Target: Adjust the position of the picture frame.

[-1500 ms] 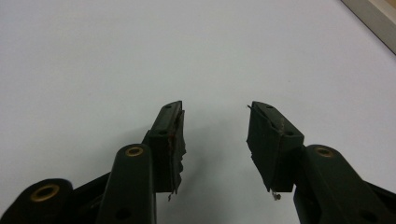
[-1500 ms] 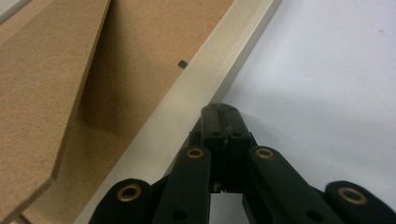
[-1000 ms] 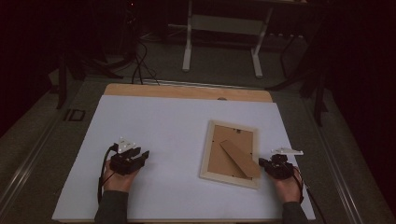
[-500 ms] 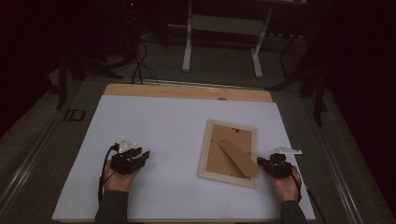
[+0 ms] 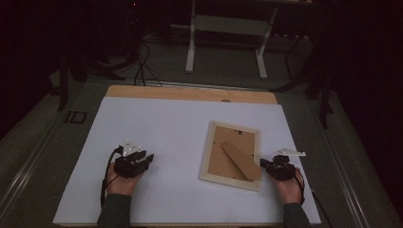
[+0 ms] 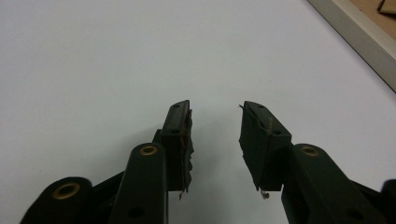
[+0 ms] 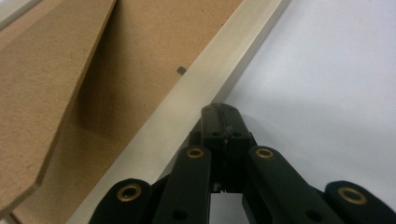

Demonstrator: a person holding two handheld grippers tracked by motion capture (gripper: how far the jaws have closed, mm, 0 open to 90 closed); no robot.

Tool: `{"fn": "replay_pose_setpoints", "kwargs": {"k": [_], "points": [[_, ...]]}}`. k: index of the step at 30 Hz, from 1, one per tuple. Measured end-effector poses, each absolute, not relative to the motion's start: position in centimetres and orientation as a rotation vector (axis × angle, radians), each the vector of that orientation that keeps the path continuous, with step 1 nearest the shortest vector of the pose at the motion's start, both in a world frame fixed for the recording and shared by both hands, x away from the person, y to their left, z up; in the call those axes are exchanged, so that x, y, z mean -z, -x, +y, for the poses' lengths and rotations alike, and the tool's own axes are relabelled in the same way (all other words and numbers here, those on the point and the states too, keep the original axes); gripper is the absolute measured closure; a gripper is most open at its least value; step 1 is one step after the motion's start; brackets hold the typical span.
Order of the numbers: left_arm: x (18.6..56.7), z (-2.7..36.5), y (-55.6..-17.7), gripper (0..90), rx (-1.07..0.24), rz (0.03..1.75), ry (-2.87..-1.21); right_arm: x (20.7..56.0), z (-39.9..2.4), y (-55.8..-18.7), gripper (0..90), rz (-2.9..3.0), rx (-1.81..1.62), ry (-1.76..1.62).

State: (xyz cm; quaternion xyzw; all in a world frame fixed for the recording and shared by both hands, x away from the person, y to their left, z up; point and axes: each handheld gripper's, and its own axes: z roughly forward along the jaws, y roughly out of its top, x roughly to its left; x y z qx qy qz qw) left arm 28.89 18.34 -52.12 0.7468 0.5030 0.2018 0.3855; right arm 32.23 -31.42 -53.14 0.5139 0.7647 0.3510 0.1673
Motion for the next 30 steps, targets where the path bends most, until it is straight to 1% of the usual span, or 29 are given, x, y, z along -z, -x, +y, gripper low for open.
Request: {"fn": "replay_pose_setpoints", "kwargs": {"k": [9,11,20,30], "points": [[52.2,18.0,-28.9,65.8,-0.499,1.258,-1.923,53.1,-30.6,-32.2,89.9,2.190,-1.008,-1.438],[52.2,18.0,-28.9,67.8,-0.492,1.252,-1.928,53.1,-30.5,-32.2,89.9,2.197,-1.013,-1.433],[52.3,17.7,-28.9,69.3,-0.478,1.247,-1.943,53.1,-29.9,-32.1,90.0,2.219,-1.029,-1.420],[52.5,17.5,-28.9,74.0,-0.462,1.239,-1.971,53.0,-28.8,-31.9,90.0,2.256,-1.032,-1.378]]}}
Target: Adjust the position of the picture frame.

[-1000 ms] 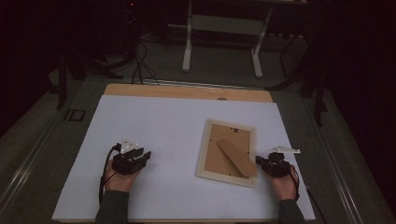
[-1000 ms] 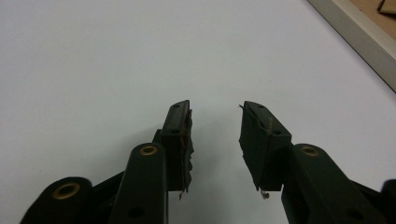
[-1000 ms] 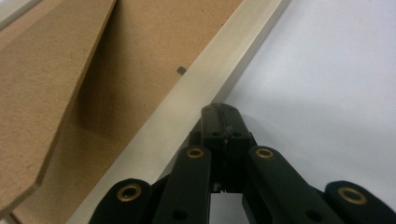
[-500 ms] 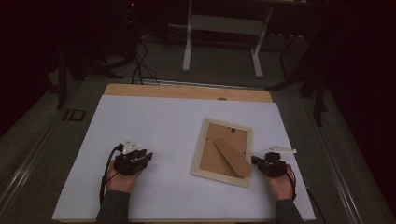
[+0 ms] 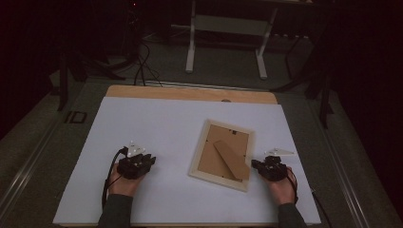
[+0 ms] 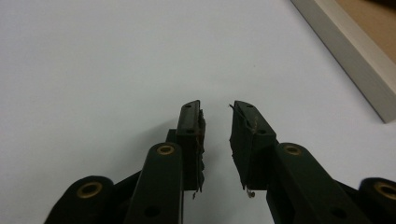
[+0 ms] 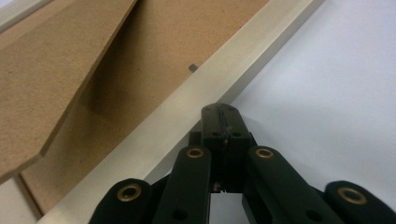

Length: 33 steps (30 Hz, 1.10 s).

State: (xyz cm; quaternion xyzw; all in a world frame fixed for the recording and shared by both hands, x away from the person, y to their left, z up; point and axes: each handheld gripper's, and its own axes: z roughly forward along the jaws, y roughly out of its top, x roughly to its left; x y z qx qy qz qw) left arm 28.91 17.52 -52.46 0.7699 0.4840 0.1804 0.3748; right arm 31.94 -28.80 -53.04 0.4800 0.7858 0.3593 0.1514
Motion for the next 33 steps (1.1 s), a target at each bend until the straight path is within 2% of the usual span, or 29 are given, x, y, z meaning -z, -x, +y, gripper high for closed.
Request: {"fn": "replay_pose_setpoints", "kwargs": {"k": [10,18,33], "points": [[52.6,17.4,-28.9,79.2,-0.444,1.232,-1.974,52.9,-27.8,-31.7,90.0,2.283,-1.038,-1.335],[52.7,16.9,-28.9,89.8,-0.421,1.206,-2.000,52.9,-27.3,-31.5,90.0,2.306,-1.051,-1.319],[52.6,16.5,-28.8,90.0,-0.377,1.174,-1.995,52.8,-25.6,-31.2,90.0,2.351,-1.054,-1.251]]}}
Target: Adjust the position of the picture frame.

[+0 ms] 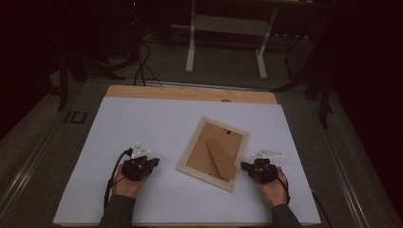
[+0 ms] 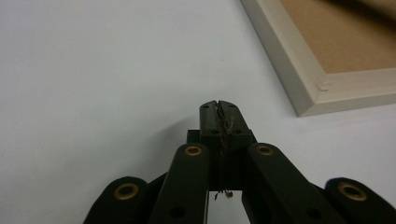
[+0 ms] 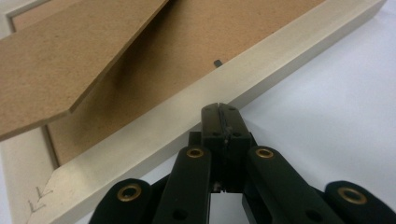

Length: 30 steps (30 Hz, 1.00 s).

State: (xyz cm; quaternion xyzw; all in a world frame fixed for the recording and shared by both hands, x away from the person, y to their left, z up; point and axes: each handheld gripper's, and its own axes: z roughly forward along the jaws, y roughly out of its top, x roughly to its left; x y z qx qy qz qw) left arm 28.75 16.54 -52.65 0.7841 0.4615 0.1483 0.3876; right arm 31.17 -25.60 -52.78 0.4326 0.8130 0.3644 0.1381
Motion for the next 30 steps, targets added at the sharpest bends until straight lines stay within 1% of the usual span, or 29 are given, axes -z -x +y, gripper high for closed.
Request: {"fn": "replay_pose_setpoints", "kwargs": {"k": [8,22,30], "points": [[52.9,16.2,-28.8,90.0,-0.353,1.166,-2.008,52.8,-24.8,-31.0,90.0,2.373,-1.085,-1.228],[53.3,15.9,-29.1,90.0,-0.347,1.174,-2.024,52.8,-22.2,-30.5,89.9,2.422,-1.127,-1.166],[53.5,15.7,-29.3,90.0,-0.372,1.199,-2.038,52.8,-20.7,-30.4,89.9,2.442,-1.128,-1.133]]}}
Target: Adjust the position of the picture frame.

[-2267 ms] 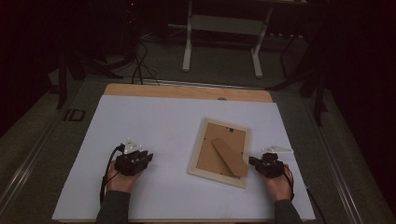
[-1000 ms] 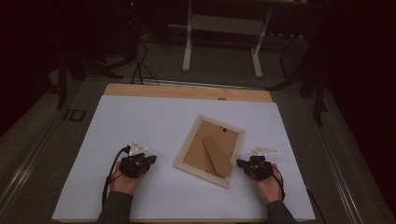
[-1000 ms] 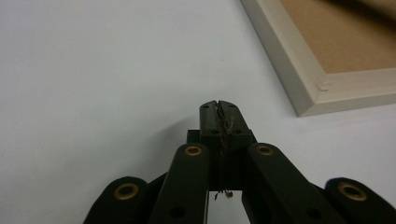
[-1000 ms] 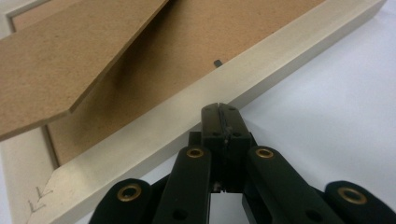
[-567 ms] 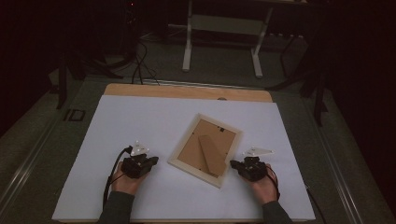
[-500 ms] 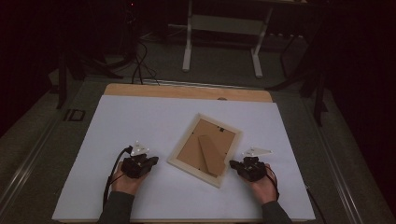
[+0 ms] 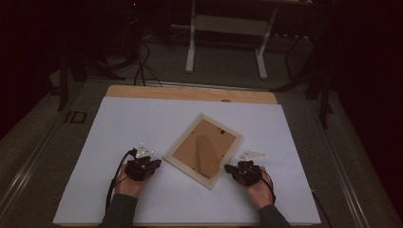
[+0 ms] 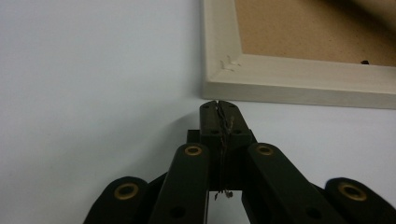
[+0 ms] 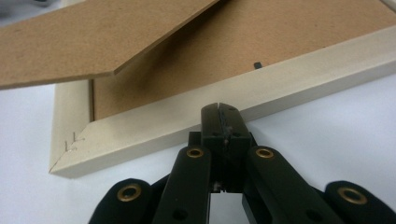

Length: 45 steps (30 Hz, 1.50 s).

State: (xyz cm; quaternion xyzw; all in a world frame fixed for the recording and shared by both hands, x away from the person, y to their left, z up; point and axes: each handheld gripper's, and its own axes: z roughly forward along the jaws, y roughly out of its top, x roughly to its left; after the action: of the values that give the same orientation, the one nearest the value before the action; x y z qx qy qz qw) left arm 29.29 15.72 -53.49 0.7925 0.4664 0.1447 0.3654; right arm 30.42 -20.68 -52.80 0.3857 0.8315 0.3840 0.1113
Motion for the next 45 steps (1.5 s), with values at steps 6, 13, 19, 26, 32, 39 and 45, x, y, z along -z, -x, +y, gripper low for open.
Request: {"fn": "replay_pose_setpoints", "kwargs": {"k": [6,13,19,26,32,39,45], "points": [[53.6,15.8,-29.5,90.0,-0.369,1.221,-2.034,52.8,-19.2,-30.3,90.0,2.472,-1.130,-1.090],[53.7,15.6,-29.7,90.0,-0.333,1.228,-2.006,52.8,-17.6,-30.2,90.0,2.503,-1.128,-1.036],[53.8,15.2,-29.9,90.0,-0.353,1.227,-2.030,52.7,-16.5,-30.4,90.0,2.542,-1.118,-0.983],[53.8,15.0,-30.2,89.9,-0.352,1.242,-2.014,51.4,-18.0,-32.3,90.0,2.418,-1.215,-1.084],[53.9,14.5,-30.4,89.9,-0.343,1.245,-2.006,50.6,-20.7,-35.2,90.0,2.273,-1.237,-1.232],[53.9,14.2,-30.6,90.0,-0.350,1.251,-2.004,50.3,-22.6,-38.7,89.9,2.147,-1.228,-1.362],[53.9,14.1,-30.5,90.0,-0.368,1.253,-2.005,50.6,-23.4,-41.0,89.9,2.112,-1.150,-1.426]]}}
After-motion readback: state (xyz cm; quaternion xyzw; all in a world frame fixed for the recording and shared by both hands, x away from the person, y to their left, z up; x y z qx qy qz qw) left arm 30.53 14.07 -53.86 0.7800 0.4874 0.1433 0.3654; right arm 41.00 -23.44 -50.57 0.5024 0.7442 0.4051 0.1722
